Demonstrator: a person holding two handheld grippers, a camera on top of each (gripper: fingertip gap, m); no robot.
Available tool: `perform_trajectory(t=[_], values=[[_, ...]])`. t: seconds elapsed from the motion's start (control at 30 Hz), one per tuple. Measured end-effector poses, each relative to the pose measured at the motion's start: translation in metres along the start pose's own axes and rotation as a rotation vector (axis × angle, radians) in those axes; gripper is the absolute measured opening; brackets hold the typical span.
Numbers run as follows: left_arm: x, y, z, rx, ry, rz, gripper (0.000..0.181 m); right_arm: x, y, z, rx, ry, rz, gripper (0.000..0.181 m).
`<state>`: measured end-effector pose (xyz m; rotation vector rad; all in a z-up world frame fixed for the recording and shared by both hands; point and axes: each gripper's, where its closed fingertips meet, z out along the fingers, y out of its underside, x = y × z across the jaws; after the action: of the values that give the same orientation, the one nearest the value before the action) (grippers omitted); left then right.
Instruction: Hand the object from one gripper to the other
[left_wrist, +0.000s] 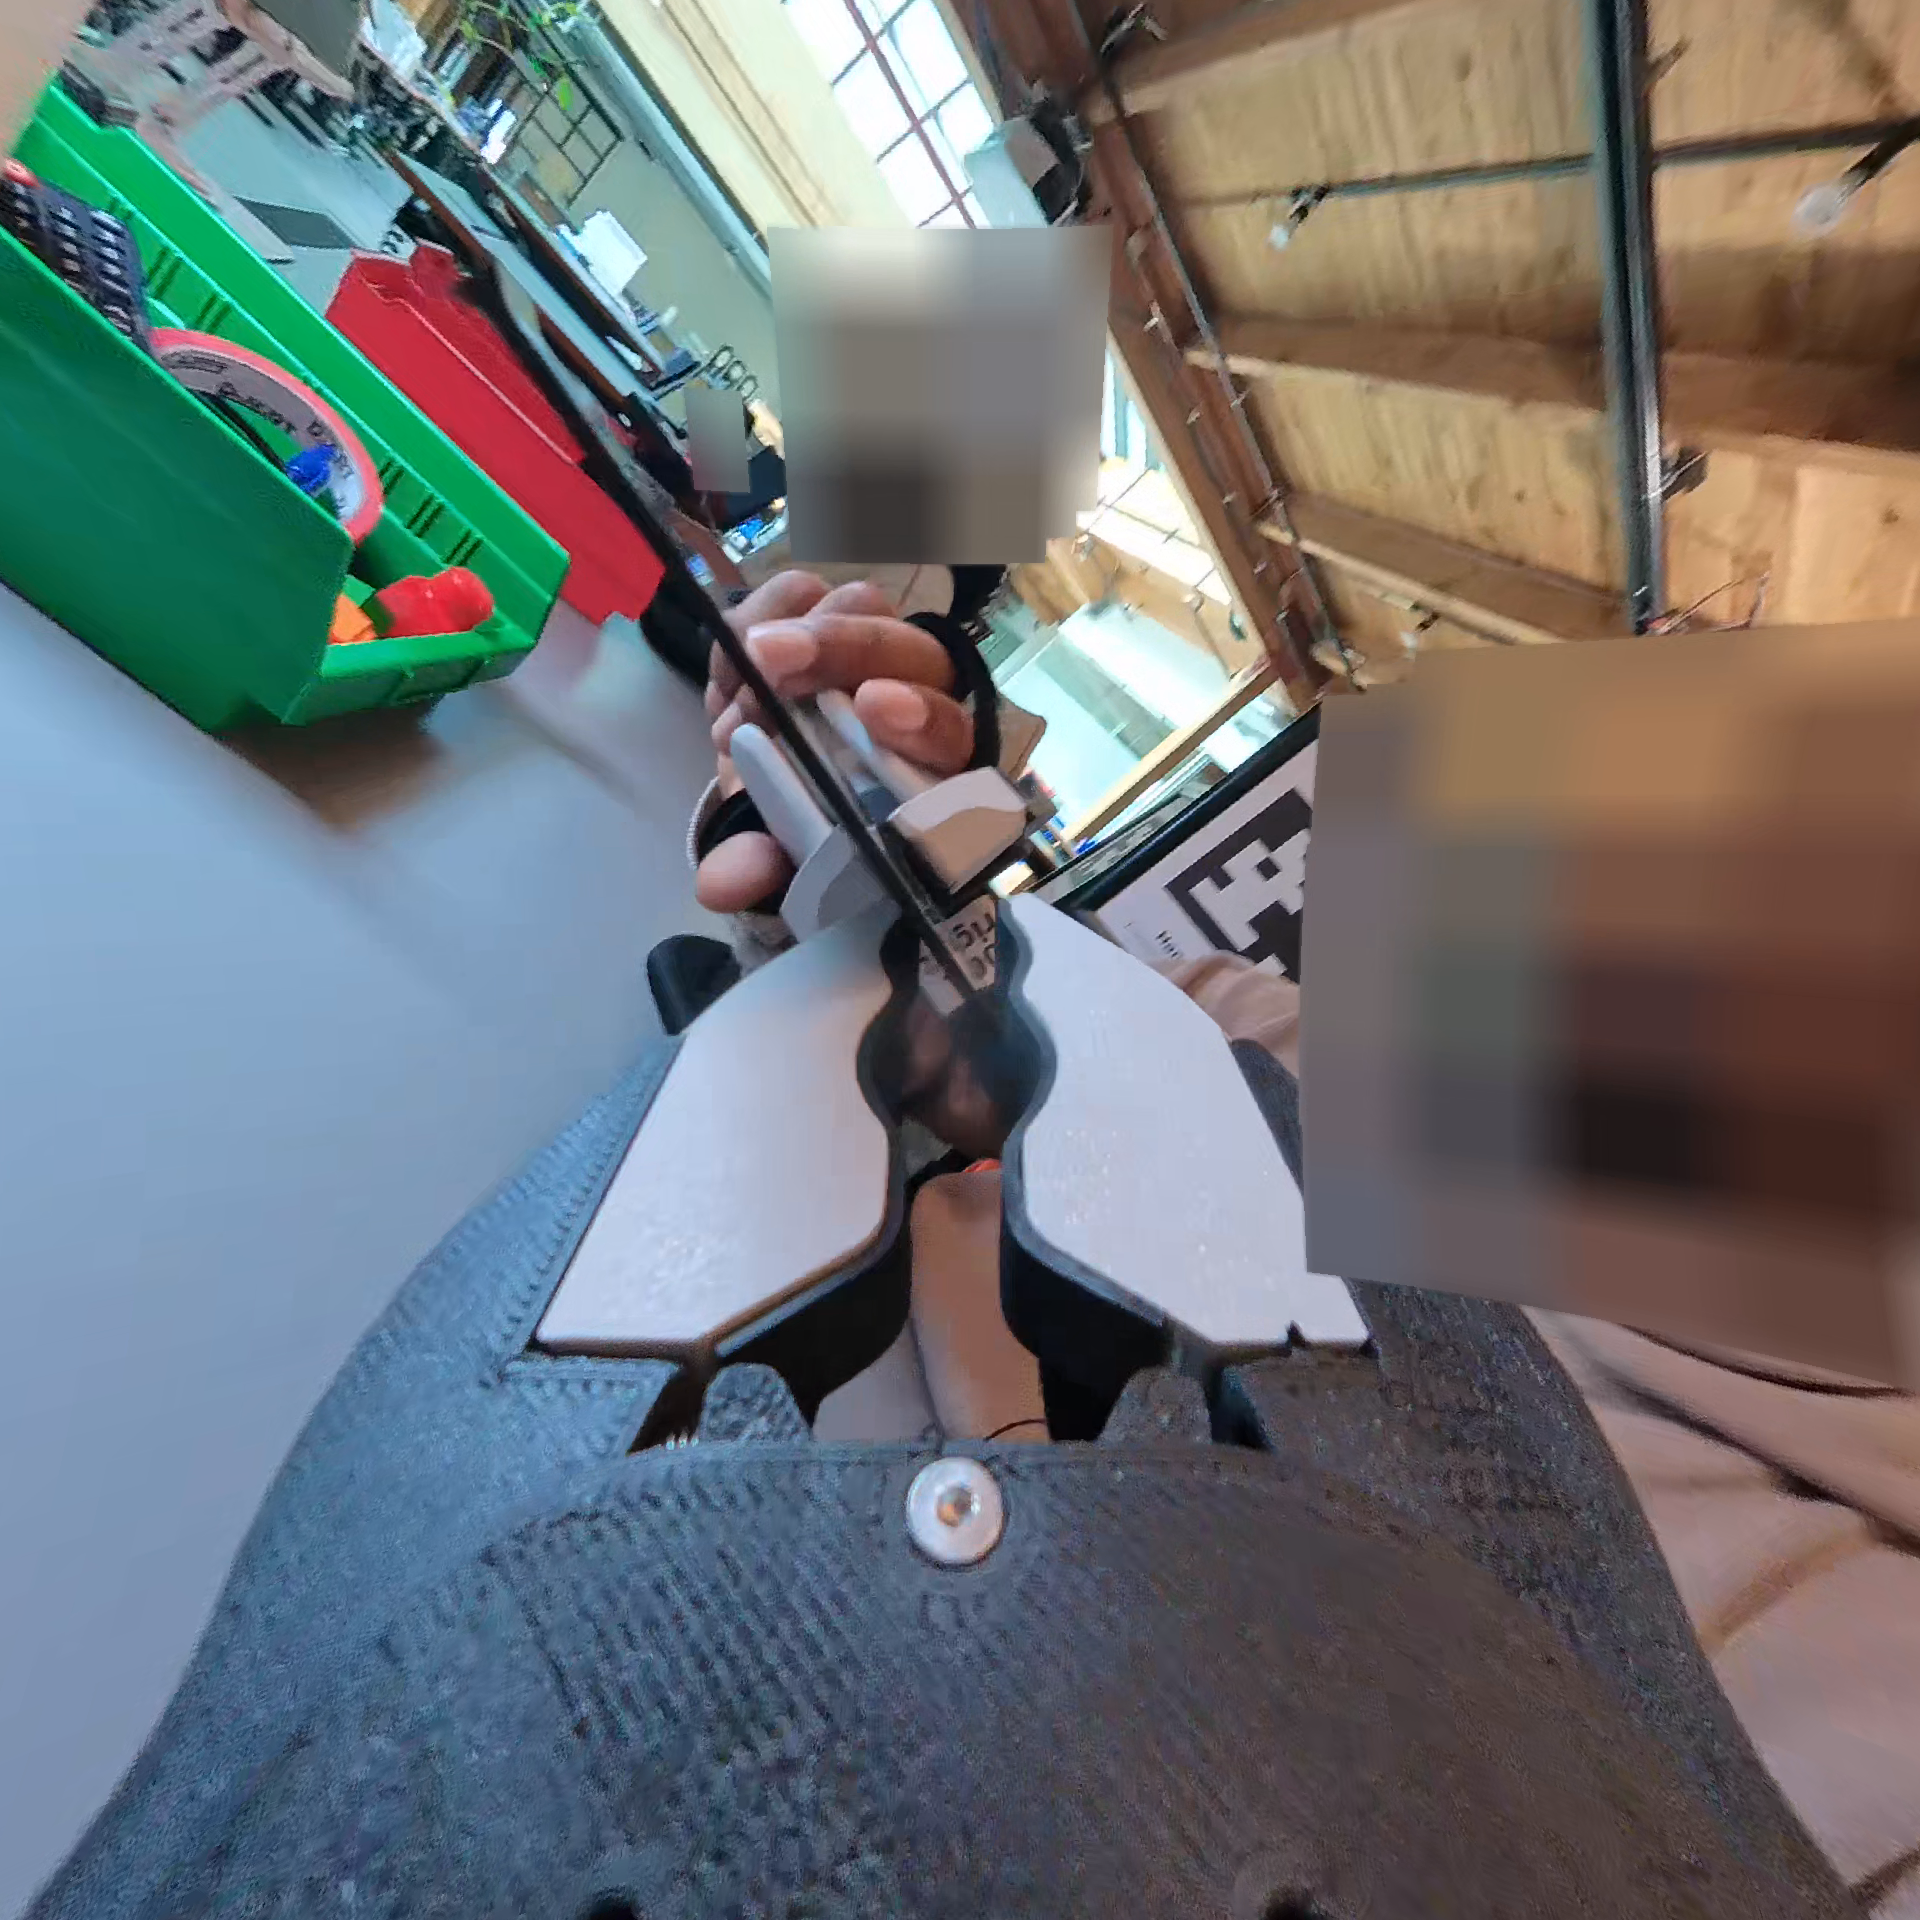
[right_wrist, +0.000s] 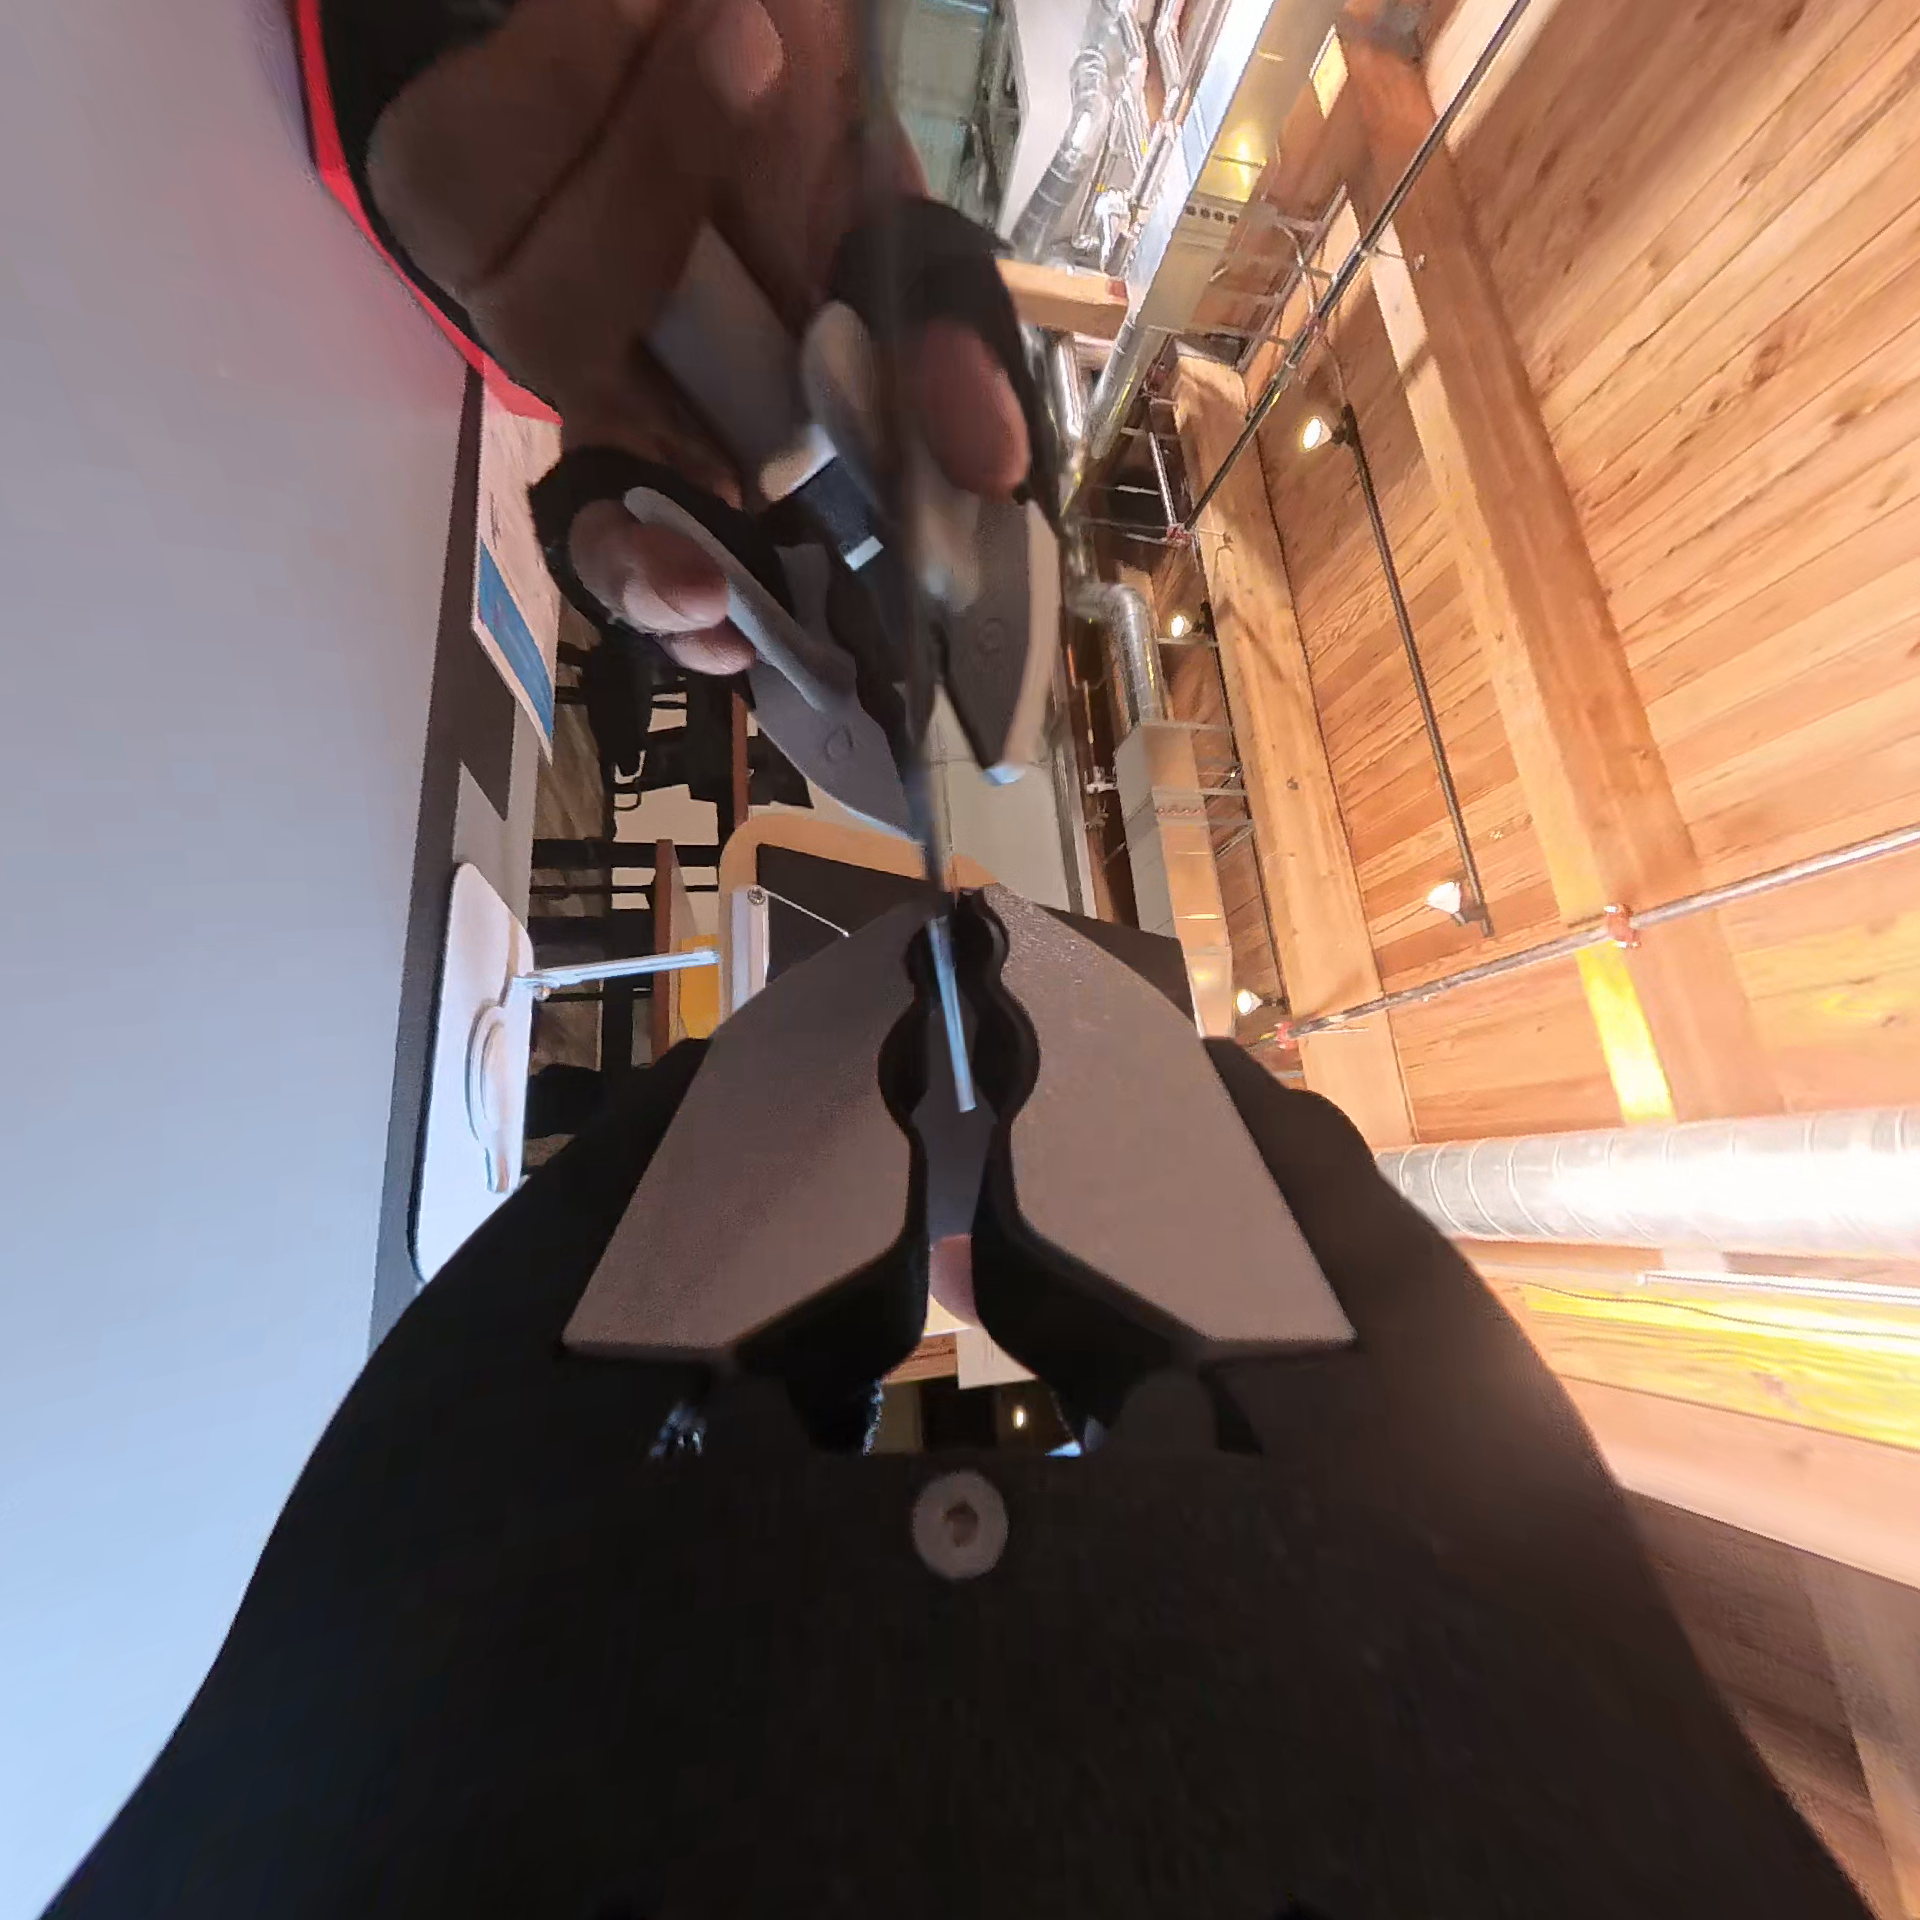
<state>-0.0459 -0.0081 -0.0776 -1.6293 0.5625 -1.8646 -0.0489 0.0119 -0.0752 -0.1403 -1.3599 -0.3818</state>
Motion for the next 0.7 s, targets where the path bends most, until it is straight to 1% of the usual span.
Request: perform_trajectory(t=[0.03, 0.07, 0.13, 0.2, 0.23, 0.27, 0.33, 0.4, 0.43, 0.47, 0.5, 0.53, 0.57, 0.63, 0.67, 0.7], values=[[-0.004, 0.001, -0.001, -0.001, -0.025, 0.022, 0.008, 0.001, 0.002, 0.0, -0.005, 0.0, 0.014, 0.006], [-0.006, -0.002, -0.002, 0.014, -0.037, 0.03, 0.003, 0.005, 0.003, 0.0, -0.008, 0.019, 0.034, 0.012], [-0.008, -0.012, -0.009, 0.073, -0.051, 0.055, 0.002, 0.007, 0.009, 0.0, -0.025, 0.021, 0.074, 0.026], [-0.009, -0.025, -0.021, 0.143, -0.082, 0.095, 0.002, 0.006, 0.018, -0.001, -0.035, -0.014, 0.164, 0.038], [-0.007, -0.033, -0.029, 0.182, -0.096, 0.139, 0.002, 0.003, 0.026, -0.001, -0.045, -0.047, 0.243, 0.044], [-0.005, -0.04, -0.037, 0.21, -0.129, 0.193, 0.002, 0.0, 0.036, -0.001, -0.06, -0.089, 0.364, 0.044], [-0.003, -0.05, -0.052, 0.22, -0.238, 0.354, 0.002, -0.01, 0.052, -0.003, -0.07, -0.218, 0.734, 0.045], [0.001, -0.053, -0.058, 0.185, -0.36, 0.552, 0.002, -0.013, 0.047, -0.006, 0.0, -0.395, 1.18, 0.048], [0.006, -0.052, -0.057, 0.153, -0.401, 0.65, 0.002, -0.01, 0.042, -0.007, 0.05, -0.454, 1.359, 0.05], [0.01, -0.05, -0.054, 0.118, -0.431, 0.75, 0.002, -0.004, 0.036, -0.007, 0.104, -0.49, 1.476, 0.051], [0.015, -0.046, -0.048, 0.081, -0.449, 0.835, 0.002, 0.0, 0.032, -0.006, 0.136, -0.496, 1.52, 0.055], [0.016, -0.041, -0.041, 0.042, -0.464, 0.891, 0.002, 0.002, 0.026, -0.006, 0.153, -0.493, 1.507, 0.055], [0.015, -0.035, -0.033, -0.003, -0.477, 0.921, 0.002, 0.002, 0.019, -0.005, 0.167, -0.494, 1.477, 0.055], [0.014, -0.018, -0.016, -0.087, -0.452, 0.96, 0.002, 0.003, -0.001, -0.004, 0.197, -0.529, 1.443, 0.052], [0.012, -0.012, -0.01, -0.117, -0.447, 0.97, 0.002, 0.003, -0.006, -0.002, 0.185, -0.524, 1.419, 0.04], [0.009, -0.008, -0.006, -0.14, -0.455, 0.971, 0.002, 0.003, -0.007, 0.0, 0.159, -0.489, 1.37, 0.018]])
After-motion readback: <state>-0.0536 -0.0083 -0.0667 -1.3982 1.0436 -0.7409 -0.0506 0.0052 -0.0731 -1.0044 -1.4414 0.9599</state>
